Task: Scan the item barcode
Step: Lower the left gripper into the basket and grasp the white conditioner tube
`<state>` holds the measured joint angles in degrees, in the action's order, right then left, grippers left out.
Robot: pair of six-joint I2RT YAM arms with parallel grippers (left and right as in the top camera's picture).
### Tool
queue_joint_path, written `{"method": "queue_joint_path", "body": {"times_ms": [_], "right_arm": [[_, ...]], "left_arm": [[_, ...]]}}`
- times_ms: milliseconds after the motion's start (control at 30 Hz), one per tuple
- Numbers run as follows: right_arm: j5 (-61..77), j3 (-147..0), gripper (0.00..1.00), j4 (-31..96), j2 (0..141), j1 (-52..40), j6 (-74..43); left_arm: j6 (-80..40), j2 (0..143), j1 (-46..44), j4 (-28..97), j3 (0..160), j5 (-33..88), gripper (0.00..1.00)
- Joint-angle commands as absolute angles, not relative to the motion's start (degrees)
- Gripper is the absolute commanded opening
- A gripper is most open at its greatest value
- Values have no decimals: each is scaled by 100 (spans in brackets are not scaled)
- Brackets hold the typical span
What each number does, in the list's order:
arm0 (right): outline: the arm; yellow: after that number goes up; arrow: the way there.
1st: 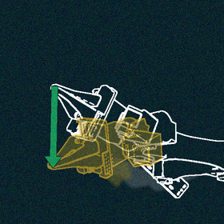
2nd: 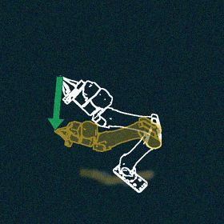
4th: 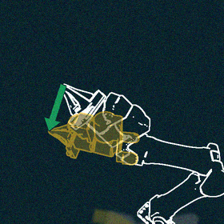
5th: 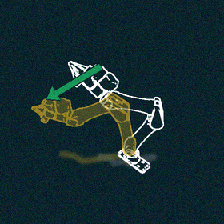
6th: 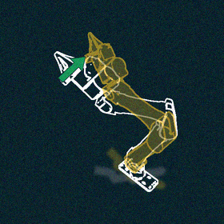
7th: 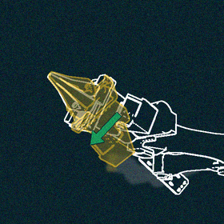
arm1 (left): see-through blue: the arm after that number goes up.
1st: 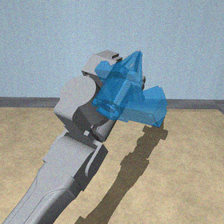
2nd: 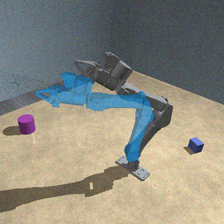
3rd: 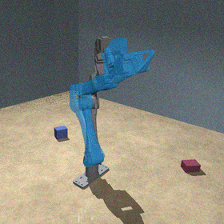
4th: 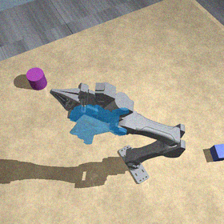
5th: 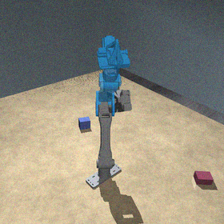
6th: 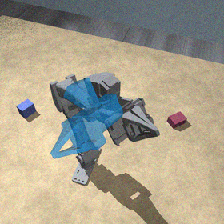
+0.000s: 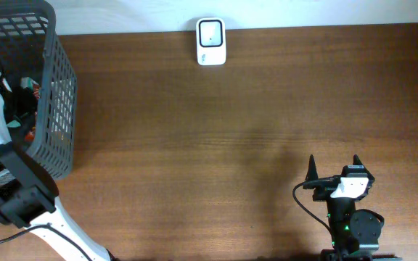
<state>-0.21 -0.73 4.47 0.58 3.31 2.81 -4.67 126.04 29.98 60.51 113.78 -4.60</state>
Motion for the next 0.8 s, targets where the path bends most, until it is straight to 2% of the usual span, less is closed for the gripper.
{"method": "queue_joint_path", "body": {"times_ms": [0, 100, 133, 167, 367, 467, 500, 533, 567, 633, 667, 767], "right_arm": [[-71, -32, 99, 469, 21, 301, 274], [-69, -32, 99, 469, 21, 301, 274], [-69, -32, 99, 469, 21, 301, 274], [-69, -32, 99, 469, 21, 301, 274], [-69, -32, 99, 469, 21, 301, 274], [-69, -32, 99, 469, 21, 301, 274], [-69, -32, 99, 469, 21, 301, 274], [-69, -32, 99, 469, 21, 301, 274], [-69, -32, 99, 469, 21, 301, 274], [-69, -32, 99, 469, 21, 301, 274], [-69, -32, 99, 469, 21, 301, 274], [-71, -32, 99, 469, 21, 301, 274]], "left_arm": [[-32, 12665, 2816, 6023, 11327, 67, 85], [40, 12665, 2797, 6088, 11327, 633, 84], [91, 12665, 2794, 6134, 11327, 696, 76], [97, 12665, 2794, 6206, 11327, 733, 75], [489, 12680, 2790, 6125, 10685, 731, 79], [554, 12680, 2790, 5878, 10250, 731, 77], [580, 12680, 2790, 5806, 10195, 707, 64], [572, 12680, 2790, 5756, 10193, 709, 43], [569, 12674, 2790, 5741, 10226, 711, 32], [565, 12672, 2790, 5793, 10381, 716, 16], [458, 12672, 2792, 5874, 10538, 729, 0], [-58, 12637, 2790, 6182, 11139, 760, 0]]}}
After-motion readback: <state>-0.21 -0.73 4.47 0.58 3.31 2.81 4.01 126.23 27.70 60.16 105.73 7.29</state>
